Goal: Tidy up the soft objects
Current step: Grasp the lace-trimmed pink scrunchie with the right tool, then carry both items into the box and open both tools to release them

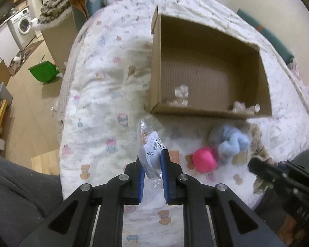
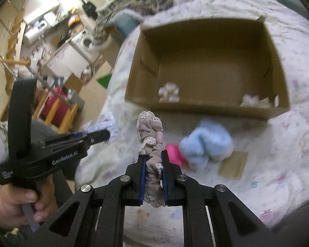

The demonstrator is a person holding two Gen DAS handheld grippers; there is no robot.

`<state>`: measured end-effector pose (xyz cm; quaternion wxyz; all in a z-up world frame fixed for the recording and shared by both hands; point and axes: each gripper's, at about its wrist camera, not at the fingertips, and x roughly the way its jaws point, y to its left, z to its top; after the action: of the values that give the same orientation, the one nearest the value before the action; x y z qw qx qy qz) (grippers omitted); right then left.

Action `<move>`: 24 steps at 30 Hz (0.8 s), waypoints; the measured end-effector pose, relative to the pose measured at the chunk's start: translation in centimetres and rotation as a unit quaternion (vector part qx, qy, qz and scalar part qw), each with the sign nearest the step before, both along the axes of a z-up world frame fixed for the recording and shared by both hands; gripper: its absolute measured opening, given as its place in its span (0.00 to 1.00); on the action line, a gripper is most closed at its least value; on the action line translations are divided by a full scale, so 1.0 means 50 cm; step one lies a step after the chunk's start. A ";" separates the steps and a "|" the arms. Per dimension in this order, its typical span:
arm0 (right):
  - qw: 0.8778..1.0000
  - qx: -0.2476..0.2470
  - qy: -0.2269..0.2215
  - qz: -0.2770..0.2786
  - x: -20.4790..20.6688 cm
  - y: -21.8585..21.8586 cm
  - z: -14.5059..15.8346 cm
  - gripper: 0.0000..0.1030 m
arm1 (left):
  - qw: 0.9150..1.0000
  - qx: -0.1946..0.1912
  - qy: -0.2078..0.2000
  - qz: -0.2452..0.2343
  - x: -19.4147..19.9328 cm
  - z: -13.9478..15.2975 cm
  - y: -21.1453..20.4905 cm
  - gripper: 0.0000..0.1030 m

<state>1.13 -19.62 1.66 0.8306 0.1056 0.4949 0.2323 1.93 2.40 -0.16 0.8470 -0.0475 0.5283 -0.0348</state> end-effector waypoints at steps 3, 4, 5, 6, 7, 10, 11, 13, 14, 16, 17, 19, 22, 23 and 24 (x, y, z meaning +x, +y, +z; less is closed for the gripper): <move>1.000 0.007 -0.019 -0.022 0.015 -0.027 0.036 0.14 | 1.000 0.009 -0.023 -0.006 0.005 0.031 -0.007 0.13; 0.999 0.007 -0.025 -0.027 0.018 -0.025 0.044 0.14 | 0.999 0.012 -0.028 -0.011 0.008 0.040 -0.010 0.13; 0.999 0.005 -0.029 -0.031 0.021 -0.031 0.052 0.14 | 0.999 0.018 -0.034 -0.016 0.013 0.052 -0.015 0.13; 0.999 0.002 -0.033 -0.035 0.025 -0.037 0.058 0.14 | 0.999 0.019 -0.038 -0.018 0.017 0.060 -0.017 0.13; 0.999 0.000 -0.036 -0.040 0.031 -0.046 0.064 0.14 | 0.999 0.019 -0.042 -0.018 0.022 0.068 -0.018 0.13; 0.997 -0.001 -0.048 -0.055 0.045 -0.061 0.080 0.14 | 0.998 0.016 -0.056 -0.015 0.046 0.093 -0.022 0.13; 0.997 0.001 -0.050 -0.061 0.050 -0.066 0.083 0.14 | 0.998 0.016 -0.059 -0.016 0.051 0.098 -0.025 0.13; 0.996 -0.003 -0.059 -0.070 0.059 -0.075 0.094 0.14 | 0.998 0.014 -0.063 -0.018 0.067 0.108 -0.032 0.13; 0.995 -0.004 -0.063 -0.072 0.065 -0.076 0.097 0.14 | 0.998 0.012 -0.063 -0.019 0.074 0.113 -0.036 0.13; 0.994 -0.005 -0.071 -0.078 0.079 -0.080 0.105 0.14 | 0.998 0.011 -0.064 -0.025 0.087 0.119 -0.044 0.13; 0.994 -0.006 -0.074 -0.081 0.086 -0.084 0.109 0.14 | 0.997 0.015 -0.068 -0.029 0.094 0.121 -0.050 0.13; 0.993 -0.004 -0.076 -0.085 0.100 -0.089 0.112 0.14 | 0.996 0.021 -0.074 -0.034 0.105 0.125 -0.058 0.13; 0.993 -0.004 -0.073 -0.094 0.121 -0.097 0.108 0.14 | 0.996 0.020 -0.074 -0.034 0.123 0.127 -0.066 0.13; 0.993 -0.006 -0.073 -0.096 0.127 -0.099 0.107 0.14 | 0.996 0.018 -0.074 -0.035 0.130 0.127 -0.068 0.13; 0.993 -0.008 -0.073 -0.095 0.134 -0.099 0.105 0.14 | 0.996 0.018 -0.074 -0.036 0.137 0.126 -0.072 0.13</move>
<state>7.85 -24.56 6.89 0.8836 0.1282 0.4228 0.1551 8.80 -1.18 6.12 0.8826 -0.0106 0.4662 -0.0589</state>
